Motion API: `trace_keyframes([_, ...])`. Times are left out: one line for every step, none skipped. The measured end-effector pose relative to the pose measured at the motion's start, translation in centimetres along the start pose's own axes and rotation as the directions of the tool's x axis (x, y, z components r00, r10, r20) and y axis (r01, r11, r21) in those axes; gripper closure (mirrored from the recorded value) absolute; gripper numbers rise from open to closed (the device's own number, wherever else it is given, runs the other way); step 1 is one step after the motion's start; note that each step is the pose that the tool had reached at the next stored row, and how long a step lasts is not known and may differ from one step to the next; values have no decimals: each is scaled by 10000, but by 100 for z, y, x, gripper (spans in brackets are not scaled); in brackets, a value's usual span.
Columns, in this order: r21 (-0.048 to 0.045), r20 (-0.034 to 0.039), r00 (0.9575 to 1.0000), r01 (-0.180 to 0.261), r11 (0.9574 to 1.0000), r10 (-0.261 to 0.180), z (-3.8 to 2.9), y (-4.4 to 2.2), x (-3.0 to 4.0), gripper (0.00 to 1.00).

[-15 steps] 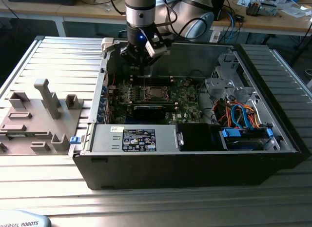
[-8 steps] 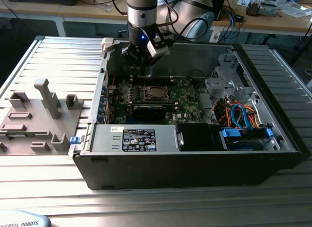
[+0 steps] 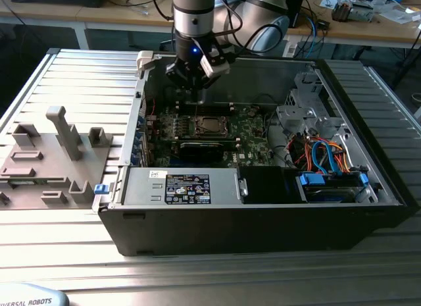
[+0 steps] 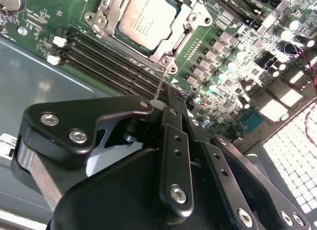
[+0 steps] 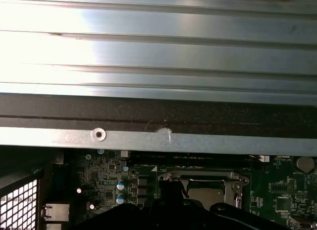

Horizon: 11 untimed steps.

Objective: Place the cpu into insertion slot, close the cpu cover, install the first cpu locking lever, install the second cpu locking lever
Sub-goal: 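Install the first cpu locking lever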

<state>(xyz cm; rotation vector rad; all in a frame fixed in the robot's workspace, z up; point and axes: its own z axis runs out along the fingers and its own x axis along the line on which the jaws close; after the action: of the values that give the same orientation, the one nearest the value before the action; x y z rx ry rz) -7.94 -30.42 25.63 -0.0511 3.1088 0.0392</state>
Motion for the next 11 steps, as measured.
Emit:
trace_keyframes([0, 0, 10000, 0, 10000, 0, 0, 0, -4, 89])
trace_keyframes([-1, 0, 10000, 0, 10000, 0, 1, 0, -7, 89])
trace_keyframes([0, 0, 10000, 0, 10000, 0, 1, 0, -11, 89])
trace_keyframes([0, 0, 10000, 0, 10000, 0, 1, -1, -16, 89])
trace_keyframes([0, 0, 10000, 0, 10000, 0, 1, -1, -19, 89])
trace_keyframes([0, 1, 10000, 0, 10000, 0, 1, -1, -23, 89])
trace_keyframes([0, 1, 10000, 0, 10000, 0, 1, -1, -26, 89])
trace_keyframes([0, 1, 10000, 1, 10000, -1, 2, -1, -32, 89])
trace_keyframes([0, 0, 10000, 0, 10000, 0, 2, -1, -35, 89])
trace_keyframes([0, 0, 10000, 1, 10000, -1, 2, -1, -40, 89])
trace_keyframes([0, 0, 10000, 1, 10000, -1, 2, -1, -43, 89])
